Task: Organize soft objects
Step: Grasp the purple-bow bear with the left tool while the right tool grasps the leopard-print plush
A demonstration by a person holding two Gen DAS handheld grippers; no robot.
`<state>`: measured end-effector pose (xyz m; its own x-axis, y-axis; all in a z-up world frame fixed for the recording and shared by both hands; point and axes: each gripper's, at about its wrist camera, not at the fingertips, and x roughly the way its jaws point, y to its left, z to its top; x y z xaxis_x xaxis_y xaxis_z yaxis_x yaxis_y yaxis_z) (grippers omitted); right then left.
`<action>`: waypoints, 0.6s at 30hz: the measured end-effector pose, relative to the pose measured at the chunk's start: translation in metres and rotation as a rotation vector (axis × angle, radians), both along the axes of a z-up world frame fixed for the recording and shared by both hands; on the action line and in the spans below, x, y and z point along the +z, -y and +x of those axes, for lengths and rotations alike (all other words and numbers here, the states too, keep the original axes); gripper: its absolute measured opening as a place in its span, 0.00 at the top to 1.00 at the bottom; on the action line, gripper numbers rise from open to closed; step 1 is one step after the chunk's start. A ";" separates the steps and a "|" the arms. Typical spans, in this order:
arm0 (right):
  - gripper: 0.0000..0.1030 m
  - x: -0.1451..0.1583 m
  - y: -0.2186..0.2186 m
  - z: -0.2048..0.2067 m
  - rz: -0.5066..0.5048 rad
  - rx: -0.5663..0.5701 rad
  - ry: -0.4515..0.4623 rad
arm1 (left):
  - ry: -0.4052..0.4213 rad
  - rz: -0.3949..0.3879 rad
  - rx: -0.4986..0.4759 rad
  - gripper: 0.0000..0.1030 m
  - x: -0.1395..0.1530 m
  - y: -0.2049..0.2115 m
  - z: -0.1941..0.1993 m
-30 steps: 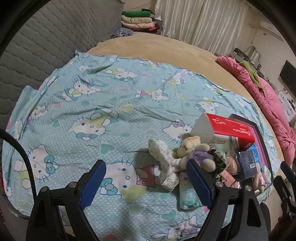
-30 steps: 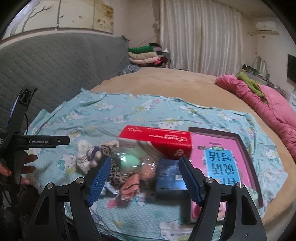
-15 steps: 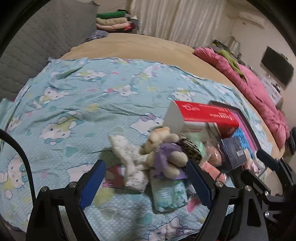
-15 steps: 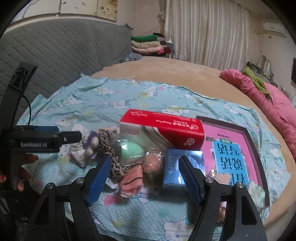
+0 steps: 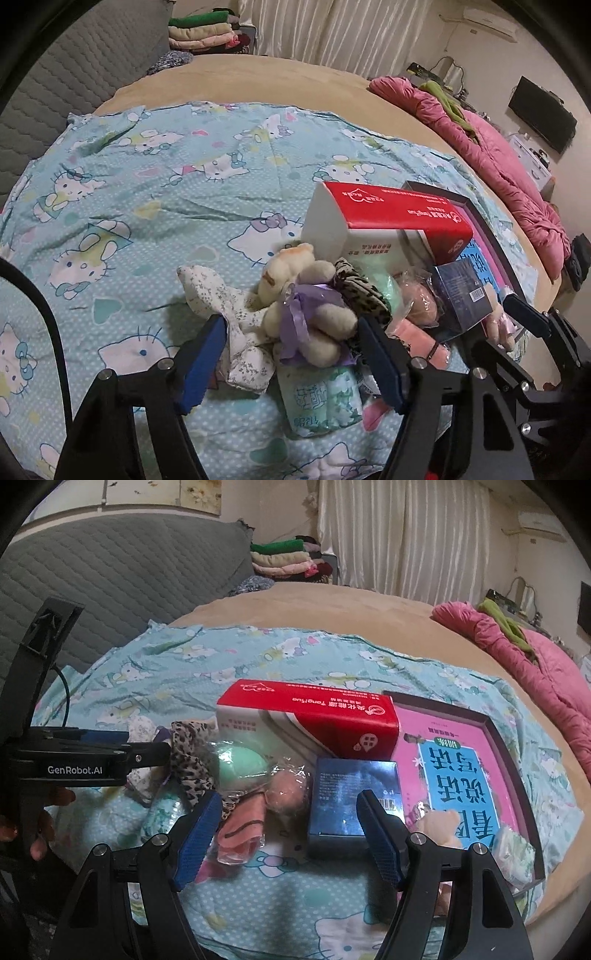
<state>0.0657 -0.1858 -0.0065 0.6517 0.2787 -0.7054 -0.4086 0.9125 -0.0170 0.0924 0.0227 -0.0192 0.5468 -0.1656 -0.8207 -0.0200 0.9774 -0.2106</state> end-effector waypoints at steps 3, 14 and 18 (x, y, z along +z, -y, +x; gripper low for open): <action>0.26 -0.003 -0.003 0.000 -0.009 0.016 -0.005 | -0.003 -0.007 -0.008 0.33 -0.001 0.003 0.004; 0.26 -0.013 -0.023 0.002 -0.020 0.077 -0.028 | -0.017 -0.127 -0.023 0.70 -0.014 -0.009 0.013; 0.26 -0.013 -0.040 0.003 -0.012 0.134 -0.027 | 0.001 -0.165 -0.013 0.75 -0.013 -0.019 0.012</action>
